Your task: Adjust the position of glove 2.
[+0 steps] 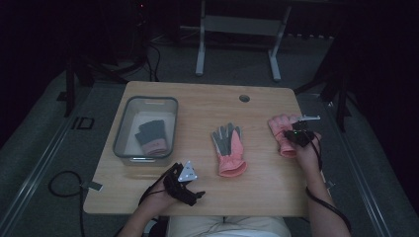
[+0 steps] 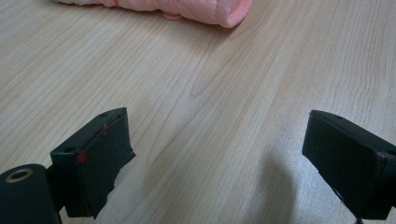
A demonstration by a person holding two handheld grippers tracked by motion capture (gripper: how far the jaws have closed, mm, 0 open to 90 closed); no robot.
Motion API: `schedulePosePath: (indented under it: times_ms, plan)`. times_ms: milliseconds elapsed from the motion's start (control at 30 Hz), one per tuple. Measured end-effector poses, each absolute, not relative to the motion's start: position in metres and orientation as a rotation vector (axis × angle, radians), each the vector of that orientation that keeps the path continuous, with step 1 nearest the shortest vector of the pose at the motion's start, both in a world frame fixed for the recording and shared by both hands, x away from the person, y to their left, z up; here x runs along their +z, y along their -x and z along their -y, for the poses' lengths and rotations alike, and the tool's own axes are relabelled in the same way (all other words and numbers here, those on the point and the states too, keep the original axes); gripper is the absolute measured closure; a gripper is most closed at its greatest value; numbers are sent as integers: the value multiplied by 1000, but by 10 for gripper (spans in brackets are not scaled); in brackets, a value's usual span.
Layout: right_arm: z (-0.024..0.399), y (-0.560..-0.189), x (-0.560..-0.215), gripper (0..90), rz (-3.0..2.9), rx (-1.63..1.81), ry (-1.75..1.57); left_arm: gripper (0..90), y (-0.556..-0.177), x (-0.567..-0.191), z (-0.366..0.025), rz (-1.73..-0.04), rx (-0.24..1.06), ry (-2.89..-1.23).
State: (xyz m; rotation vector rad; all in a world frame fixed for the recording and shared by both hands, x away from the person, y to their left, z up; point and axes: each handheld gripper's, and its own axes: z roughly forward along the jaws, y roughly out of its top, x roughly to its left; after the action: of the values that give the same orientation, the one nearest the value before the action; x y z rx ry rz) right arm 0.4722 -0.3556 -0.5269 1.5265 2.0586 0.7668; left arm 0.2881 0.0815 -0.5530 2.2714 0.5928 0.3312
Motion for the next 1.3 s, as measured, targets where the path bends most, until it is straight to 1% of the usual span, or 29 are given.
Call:
schedulePosePath:
  times_ms: [100,233,433,600,733,1000,1300]
  plan:
    - [353,-467,-518,863,-2032,761,-1525,76,-288,-554,-81,-591,331,-2276]
    - [349,-452,-497,866,-1975,828,-1544,76,-288,-554,-81,-592,332,-2275]
    - [330,-420,-458,867,-1899,904,-1556,76,-287,-553,-80,-588,336,-2277]
    - [314,-397,-447,866,-1879,925,-1555,76,-287,-553,-82,-589,342,-2276]
    - [303,-382,-450,866,-1885,936,-1556,76,-287,-552,-82,-589,340,-2273]
    - [292,-360,-471,864,-1896,923,-1590,76,-287,-554,-80,-579,333,-2284]
    - [287,-363,-499,861,-1907,875,-1641,76,-286,-554,-78,-567,346,-2297]
